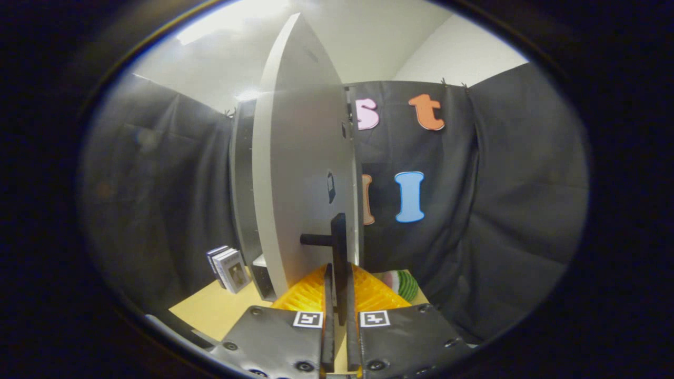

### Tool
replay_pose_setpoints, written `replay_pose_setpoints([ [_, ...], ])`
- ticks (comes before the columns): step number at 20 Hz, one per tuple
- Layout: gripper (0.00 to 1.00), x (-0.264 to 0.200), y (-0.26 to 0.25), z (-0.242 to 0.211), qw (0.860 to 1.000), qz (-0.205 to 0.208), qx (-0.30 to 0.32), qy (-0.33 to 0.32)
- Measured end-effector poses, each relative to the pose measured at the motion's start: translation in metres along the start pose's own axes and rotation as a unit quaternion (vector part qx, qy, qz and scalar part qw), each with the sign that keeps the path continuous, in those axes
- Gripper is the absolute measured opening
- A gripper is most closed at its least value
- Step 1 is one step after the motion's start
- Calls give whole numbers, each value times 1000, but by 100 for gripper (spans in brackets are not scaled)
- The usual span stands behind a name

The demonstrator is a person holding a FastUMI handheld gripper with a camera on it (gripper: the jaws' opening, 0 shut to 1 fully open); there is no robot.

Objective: Open the shoe cabinet door, grab the shoes and put them into the shoe cabinet, then close the shoe cabinet door.

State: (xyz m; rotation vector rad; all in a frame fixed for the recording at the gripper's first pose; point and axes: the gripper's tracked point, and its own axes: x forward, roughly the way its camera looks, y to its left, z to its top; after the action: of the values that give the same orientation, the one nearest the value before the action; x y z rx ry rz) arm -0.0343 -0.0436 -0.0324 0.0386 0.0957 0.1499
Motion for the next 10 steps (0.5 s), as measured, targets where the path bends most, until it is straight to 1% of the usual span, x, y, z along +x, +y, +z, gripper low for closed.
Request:
replay_pose_setpoints([
  [6,6,0,-20,1,1000,-30,9,0],
  [10,4,-2,-24,1,999,-36,19,1],
])
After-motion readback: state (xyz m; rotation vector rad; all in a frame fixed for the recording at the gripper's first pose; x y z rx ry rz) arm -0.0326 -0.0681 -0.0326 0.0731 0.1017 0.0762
